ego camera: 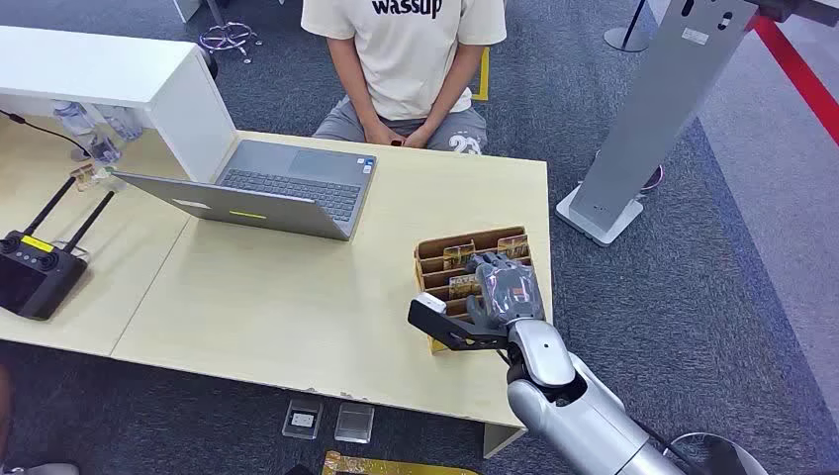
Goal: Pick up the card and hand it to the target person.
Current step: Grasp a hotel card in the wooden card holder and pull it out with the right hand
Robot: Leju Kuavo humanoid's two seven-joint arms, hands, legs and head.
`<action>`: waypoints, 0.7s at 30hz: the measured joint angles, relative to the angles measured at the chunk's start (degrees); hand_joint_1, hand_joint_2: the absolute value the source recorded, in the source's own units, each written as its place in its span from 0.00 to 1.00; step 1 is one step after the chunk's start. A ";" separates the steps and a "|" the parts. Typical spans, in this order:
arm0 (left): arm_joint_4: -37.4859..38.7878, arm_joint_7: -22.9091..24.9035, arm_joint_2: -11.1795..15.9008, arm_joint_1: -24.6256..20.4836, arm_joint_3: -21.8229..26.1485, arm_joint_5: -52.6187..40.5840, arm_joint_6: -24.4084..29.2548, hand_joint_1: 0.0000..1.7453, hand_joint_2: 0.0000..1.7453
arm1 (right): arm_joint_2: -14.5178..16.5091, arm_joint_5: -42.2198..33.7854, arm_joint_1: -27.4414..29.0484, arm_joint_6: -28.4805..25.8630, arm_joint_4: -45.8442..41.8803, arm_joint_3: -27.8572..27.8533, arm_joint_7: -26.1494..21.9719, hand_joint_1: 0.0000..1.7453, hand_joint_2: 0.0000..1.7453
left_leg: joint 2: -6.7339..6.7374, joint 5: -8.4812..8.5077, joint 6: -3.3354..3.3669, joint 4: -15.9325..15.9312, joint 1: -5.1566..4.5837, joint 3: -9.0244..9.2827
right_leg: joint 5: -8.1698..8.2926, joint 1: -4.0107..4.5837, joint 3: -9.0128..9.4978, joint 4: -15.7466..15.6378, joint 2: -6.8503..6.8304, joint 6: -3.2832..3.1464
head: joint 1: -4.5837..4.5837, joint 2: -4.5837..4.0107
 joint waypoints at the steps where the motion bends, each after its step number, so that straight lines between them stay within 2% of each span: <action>1: 0.00 -0.01 0.00 0.00 0.00 0.00 0.00 0.00 0.00 | 0.00 0.00 0.00 0.00 0.03 0.01 -0.02 0.44 1.00 | 0.00 0.00 0.00 0.00 0.00 0.00 | 0.00 0.00 0.00 0.00 0.00 0.00 | 0.00 0.00; 21: 0.00 -0.17 0.00 0.01 0.00 0.02 0.09 0.00 0.00 | 0.24 -1.03 0.00 0.20 1.03 0.17 -0.60 0.48 1.00 | 0.00 0.00 0.00 0.00 0.00 0.01 | 0.00 0.00 0.00 0.00 0.00 0.00 | 0.00 0.00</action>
